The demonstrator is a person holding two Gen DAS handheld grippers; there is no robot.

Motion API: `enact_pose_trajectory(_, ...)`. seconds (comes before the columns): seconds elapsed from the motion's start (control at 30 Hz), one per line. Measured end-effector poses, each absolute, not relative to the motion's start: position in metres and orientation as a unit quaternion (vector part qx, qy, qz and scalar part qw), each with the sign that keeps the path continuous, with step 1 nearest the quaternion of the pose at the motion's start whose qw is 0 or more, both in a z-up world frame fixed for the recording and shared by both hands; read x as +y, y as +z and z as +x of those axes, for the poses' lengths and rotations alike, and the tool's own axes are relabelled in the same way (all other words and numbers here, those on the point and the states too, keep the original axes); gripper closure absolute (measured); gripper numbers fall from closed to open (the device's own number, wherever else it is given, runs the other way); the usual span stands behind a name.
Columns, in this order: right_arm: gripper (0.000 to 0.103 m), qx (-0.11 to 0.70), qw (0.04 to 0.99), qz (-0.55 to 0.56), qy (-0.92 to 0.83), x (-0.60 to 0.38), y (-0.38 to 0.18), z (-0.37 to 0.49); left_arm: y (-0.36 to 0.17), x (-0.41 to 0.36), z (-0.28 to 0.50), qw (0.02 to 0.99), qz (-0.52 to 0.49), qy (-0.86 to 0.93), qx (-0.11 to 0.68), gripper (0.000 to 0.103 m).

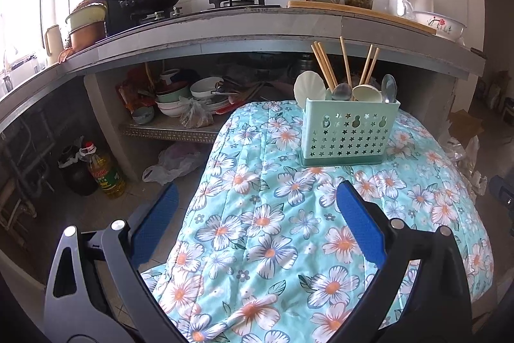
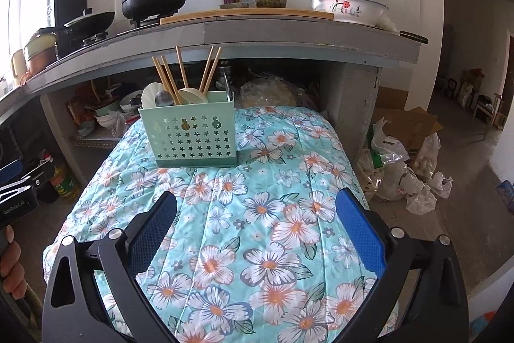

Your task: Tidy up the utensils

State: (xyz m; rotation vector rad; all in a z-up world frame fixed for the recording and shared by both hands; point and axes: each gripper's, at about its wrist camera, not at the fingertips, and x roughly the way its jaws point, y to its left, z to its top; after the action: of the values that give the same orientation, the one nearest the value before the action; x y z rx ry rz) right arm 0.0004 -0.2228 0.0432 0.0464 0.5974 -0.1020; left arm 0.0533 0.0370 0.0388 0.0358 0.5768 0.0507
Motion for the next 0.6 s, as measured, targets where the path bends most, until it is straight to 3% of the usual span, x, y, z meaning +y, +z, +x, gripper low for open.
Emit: enact_pose_trajectory(0.6,0.007,0.301,0.952,0.027,-0.048,-0.2243,0.0408,0.0023,0.0339,0.0446,0.0548,0.955,0.022,0.045,0.293,0.008)
